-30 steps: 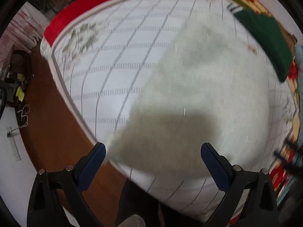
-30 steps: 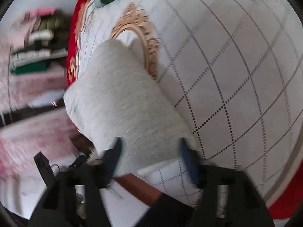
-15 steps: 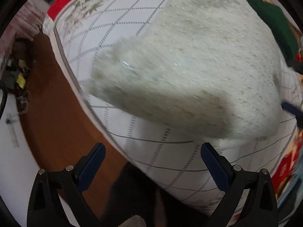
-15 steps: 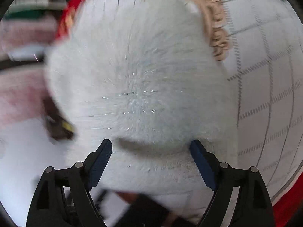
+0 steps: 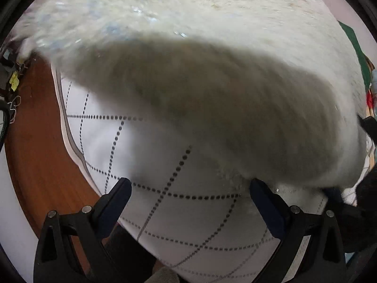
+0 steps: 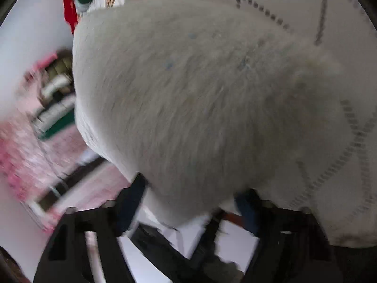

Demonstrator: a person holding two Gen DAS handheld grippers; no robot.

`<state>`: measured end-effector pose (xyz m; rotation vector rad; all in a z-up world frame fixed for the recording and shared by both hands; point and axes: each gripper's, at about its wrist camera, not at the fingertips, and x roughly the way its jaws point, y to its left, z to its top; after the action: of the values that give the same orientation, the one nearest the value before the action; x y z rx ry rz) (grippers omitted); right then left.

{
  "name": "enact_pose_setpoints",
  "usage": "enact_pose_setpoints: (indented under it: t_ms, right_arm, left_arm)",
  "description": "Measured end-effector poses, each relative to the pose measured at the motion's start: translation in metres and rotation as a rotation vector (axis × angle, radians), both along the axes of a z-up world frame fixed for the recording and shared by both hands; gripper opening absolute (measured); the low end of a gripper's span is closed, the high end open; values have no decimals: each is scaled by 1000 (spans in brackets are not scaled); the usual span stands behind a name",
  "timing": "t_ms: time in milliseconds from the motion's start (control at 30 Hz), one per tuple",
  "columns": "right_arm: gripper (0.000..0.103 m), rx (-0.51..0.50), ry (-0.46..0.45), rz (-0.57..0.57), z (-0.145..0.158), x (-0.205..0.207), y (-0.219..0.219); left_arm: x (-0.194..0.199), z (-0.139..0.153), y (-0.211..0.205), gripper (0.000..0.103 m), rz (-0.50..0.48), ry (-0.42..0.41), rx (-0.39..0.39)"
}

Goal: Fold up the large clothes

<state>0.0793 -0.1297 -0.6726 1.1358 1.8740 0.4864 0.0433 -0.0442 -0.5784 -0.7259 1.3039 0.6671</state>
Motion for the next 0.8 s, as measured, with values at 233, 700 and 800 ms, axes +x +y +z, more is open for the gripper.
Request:
enact_pose_setpoints:
  t_ms: [233,700,800]
  right_arm:
    - [30,93,-107,-30,51,5,-4]
    - [73,-153,-133,410,73,-1,-47]
    - [76,-147,-257,517,119,10,-53]
  left_arm:
    - [1,-4,7,103,37,-35,39]
    - [-85,61,6,103,42,89,30]
    - [-73,108,25,103,65,13,96]
